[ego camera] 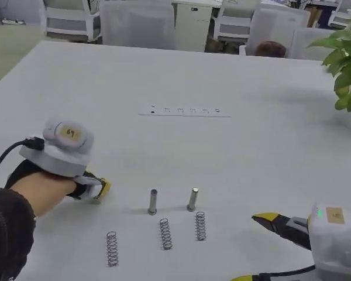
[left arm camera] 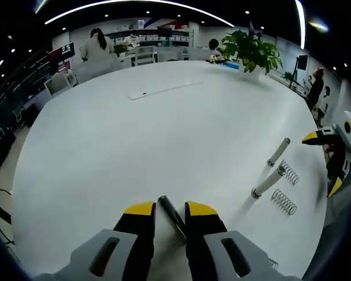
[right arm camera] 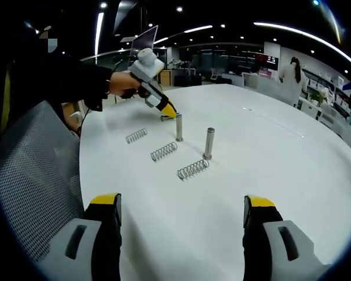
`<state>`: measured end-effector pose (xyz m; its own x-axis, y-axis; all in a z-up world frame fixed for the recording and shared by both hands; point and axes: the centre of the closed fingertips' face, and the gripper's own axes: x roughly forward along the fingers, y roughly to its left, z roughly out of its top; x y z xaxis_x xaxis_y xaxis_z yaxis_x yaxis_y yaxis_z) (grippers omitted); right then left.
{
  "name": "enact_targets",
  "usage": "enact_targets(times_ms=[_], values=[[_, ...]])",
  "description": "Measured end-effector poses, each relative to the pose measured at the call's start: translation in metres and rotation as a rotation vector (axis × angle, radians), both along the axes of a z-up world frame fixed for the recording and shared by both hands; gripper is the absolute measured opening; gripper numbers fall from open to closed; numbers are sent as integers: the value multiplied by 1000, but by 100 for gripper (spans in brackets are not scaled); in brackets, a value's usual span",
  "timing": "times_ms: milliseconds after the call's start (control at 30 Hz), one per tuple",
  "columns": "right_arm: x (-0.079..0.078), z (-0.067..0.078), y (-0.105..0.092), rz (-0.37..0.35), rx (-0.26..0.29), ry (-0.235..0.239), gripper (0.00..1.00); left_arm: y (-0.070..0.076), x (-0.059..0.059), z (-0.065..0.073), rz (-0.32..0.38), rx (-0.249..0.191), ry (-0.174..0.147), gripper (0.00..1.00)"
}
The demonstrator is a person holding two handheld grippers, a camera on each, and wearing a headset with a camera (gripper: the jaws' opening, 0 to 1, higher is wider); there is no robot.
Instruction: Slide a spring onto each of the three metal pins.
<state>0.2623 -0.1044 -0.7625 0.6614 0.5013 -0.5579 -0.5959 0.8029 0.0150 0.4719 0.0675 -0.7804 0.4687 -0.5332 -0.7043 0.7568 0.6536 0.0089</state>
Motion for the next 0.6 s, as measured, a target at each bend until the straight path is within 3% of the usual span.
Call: enact_targets(times_ms=[600], values=[[0, 0, -1, -1, 0, -2, 85, -2, 0, -4, -46, 48, -19, 2]])
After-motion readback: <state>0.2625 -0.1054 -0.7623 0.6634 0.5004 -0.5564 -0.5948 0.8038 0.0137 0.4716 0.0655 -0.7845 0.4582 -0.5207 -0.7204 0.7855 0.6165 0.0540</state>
